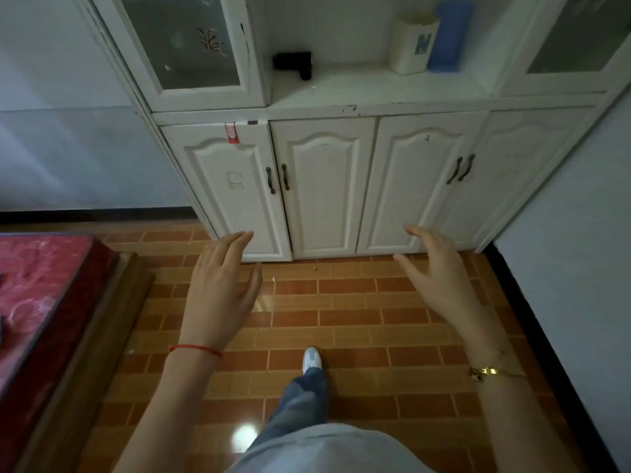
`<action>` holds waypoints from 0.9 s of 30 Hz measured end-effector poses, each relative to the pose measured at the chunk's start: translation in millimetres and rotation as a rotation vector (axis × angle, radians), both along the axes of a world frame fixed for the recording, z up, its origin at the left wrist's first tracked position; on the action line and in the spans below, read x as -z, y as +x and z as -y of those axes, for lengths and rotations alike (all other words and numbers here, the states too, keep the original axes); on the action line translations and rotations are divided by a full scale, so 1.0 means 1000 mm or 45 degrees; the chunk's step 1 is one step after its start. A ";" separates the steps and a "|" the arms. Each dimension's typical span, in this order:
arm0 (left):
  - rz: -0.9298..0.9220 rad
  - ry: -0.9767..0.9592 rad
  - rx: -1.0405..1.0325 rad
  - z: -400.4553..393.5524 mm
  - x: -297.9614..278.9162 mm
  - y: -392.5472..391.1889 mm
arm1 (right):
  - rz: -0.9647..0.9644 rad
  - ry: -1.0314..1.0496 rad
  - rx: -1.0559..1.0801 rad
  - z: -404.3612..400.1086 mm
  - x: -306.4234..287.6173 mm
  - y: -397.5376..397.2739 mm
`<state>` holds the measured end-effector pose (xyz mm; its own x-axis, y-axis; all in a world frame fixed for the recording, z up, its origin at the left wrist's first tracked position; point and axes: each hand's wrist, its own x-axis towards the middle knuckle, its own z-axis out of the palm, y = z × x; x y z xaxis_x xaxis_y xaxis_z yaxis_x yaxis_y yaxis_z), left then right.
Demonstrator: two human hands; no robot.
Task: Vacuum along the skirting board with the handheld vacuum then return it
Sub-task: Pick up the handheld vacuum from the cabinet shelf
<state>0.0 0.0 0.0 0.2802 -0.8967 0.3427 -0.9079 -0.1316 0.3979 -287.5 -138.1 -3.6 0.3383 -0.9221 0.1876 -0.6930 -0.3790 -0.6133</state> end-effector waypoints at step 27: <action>-0.073 -0.039 0.097 0.370 0.002 0.144 | 0.050 -0.038 0.030 0.346 0.012 0.153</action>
<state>144.3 -369.5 -1.9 0.2313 -0.9056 0.3555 -0.8906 -0.0500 0.4519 -134.0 -484.0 -15.5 0.3080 -0.9237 0.2276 -0.6776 -0.3810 -0.6291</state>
